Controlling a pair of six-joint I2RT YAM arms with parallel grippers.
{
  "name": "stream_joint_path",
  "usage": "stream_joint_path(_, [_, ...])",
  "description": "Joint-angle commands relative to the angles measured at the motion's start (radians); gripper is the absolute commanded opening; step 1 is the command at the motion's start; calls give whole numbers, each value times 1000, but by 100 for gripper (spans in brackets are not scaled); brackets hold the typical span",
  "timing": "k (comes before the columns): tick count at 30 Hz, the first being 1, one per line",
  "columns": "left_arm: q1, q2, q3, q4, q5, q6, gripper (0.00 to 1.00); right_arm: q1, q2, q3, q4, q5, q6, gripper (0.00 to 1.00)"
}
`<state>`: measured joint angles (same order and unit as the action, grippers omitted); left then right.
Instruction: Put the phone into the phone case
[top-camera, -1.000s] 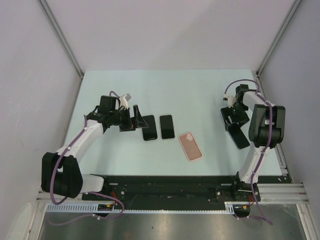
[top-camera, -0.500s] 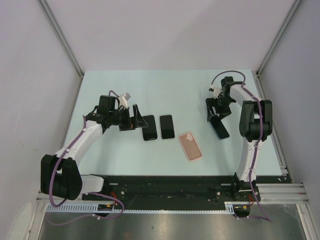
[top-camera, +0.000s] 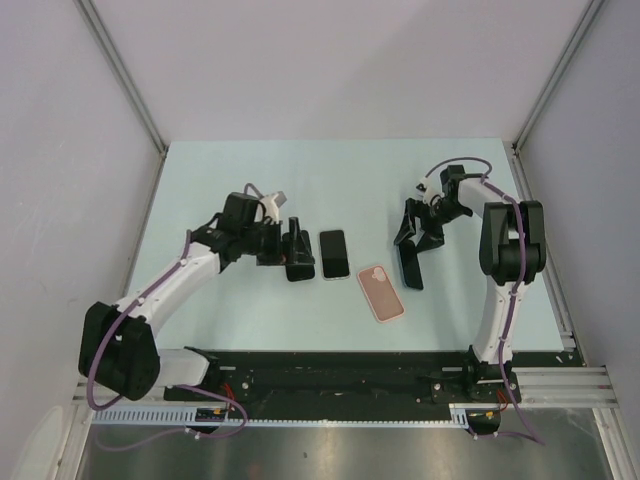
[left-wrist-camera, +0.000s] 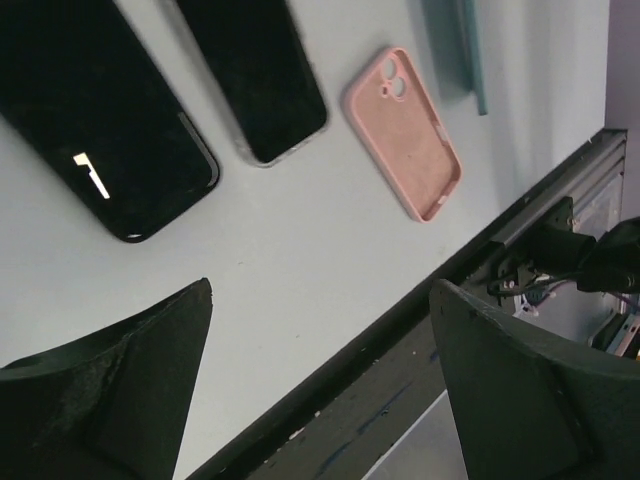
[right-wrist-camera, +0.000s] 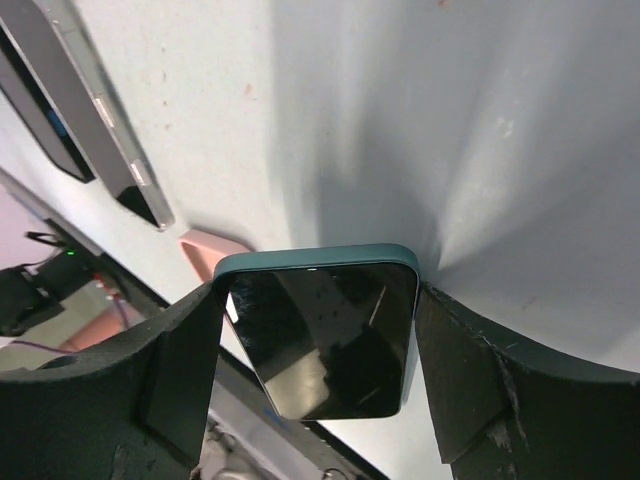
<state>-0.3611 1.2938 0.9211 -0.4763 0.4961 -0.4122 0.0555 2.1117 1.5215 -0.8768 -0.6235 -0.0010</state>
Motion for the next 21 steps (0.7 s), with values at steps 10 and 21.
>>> stream_joint_path(10, [-351,330,284,235,-119,-192,83,-20,4,-104,136,-114,137,14])
stream_joint_path(21, [-449,643,516,306,-90,-220,74,-80,-15,-118,153,-139,144,14])
